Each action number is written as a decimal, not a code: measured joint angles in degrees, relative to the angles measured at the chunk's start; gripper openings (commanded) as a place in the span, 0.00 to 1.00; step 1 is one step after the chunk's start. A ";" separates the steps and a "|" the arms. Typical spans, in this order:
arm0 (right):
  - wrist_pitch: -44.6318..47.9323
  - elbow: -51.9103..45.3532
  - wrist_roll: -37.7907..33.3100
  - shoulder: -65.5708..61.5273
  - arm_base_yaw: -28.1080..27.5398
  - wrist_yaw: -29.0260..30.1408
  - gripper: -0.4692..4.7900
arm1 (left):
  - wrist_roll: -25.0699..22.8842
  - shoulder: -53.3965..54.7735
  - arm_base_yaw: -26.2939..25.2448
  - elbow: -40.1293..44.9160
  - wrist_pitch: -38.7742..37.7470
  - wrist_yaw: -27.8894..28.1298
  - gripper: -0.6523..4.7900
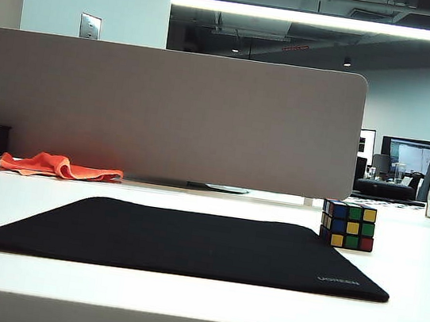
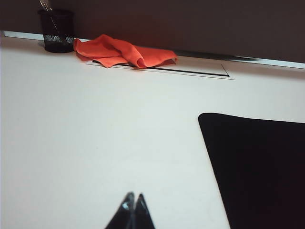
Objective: Pick up the cube on the right side of the mouse pad, then place it in the center of the mouse pad.
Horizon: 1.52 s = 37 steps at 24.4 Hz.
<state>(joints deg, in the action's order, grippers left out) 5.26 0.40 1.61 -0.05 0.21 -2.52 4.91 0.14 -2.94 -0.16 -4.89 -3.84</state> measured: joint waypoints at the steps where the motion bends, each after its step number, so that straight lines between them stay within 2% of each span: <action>1: 0.11 0.00 -0.02 0.00 0.00 0.00 0.09 | 0.00 0.00 0.00 0.00 -0.02 0.00 0.11; 5: 1.14 0.00 -3.89 -0.02 0.46 1.70 0.09 | 0.00 0.00 0.02 0.00 0.02 -0.11 0.11; 12: -7.58 0.00 -4.61 -0.02 0.35 1.68 0.09 | -0.37 0.00 0.04 -0.02 0.02 -0.11 0.11; 21: -7.80 0.02 -4.85 -0.02 0.35 2.58 0.09 | -9.25 -0.02 0.04 -2.91 0.87 -3.85 0.11; 24: -8.35 0.22 -4.87 -0.02 0.35 2.58 0.08 | -10.29 0.02 0.04 -3.54 0.20 -5.84 0.11; 29: -14.84 4.94 -4.98 -0.20 0.35 2.58 0.08 | -10.71 0.02 0.07 -7.39 -0.04 -9.11 0.11; 31: -17.16 7.04 -5.03 -0.33 0.35 2.58 0.08 | -10.71 0.79 0.61 -10.67 -1.53 -11.04 0.11; 37: -20.44 8.59 -7.61 -0.39 0.35 2.58 0.08 | -11.45 6.75 3.54 -15.78 -8.87 -11.72 0.11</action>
<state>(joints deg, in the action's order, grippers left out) -15.18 8.99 -6.00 -0.45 0.56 0.05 -6.55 6.90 0.60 -15.94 -13.76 -15.55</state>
